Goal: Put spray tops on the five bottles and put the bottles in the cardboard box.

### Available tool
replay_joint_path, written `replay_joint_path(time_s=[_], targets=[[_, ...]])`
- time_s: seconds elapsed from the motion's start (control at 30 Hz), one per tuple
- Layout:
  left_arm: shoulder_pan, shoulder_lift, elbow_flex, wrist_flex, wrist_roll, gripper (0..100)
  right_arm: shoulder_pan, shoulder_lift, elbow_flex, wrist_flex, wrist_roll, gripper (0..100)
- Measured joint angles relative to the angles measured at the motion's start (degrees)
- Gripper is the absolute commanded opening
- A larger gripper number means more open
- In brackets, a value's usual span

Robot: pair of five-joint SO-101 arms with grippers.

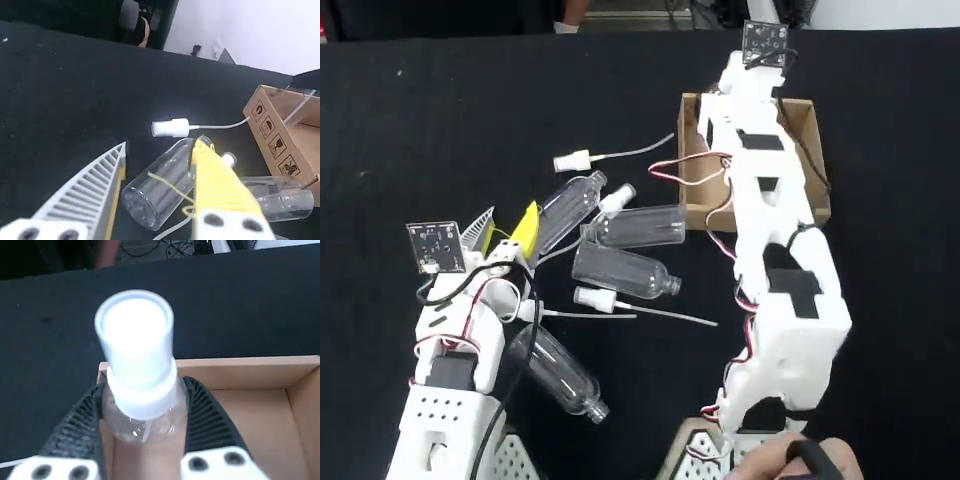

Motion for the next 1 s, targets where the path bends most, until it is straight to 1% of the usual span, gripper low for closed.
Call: replay_joint_path(time_s=[0.53,0.6,0.7,0.9,1.0], targets=[[0.0,0.0,0.0,-0.2,0.0,21,-2.5,2.0,-1.0,0.0,0.1,1.2],[0.0,0.0,0.0,-0.2,0.0,21,-2.5,2.0,-1.0,0.0,0.9,1.2],[0.0,0.0,0.0,-0.2,0.0,21,-2.6,2.3,-1.0,0.0,4.0,1.8],[0.0,0.0,0.0,-0.2,0.0,21,-2.7,5.5,-4.0,-0.1,5.6,16.8],[0.0,0.0,0.0,-0.2,0.0,21,-3.0,5.9,-4.6,-0.2,5.6,18.1]])
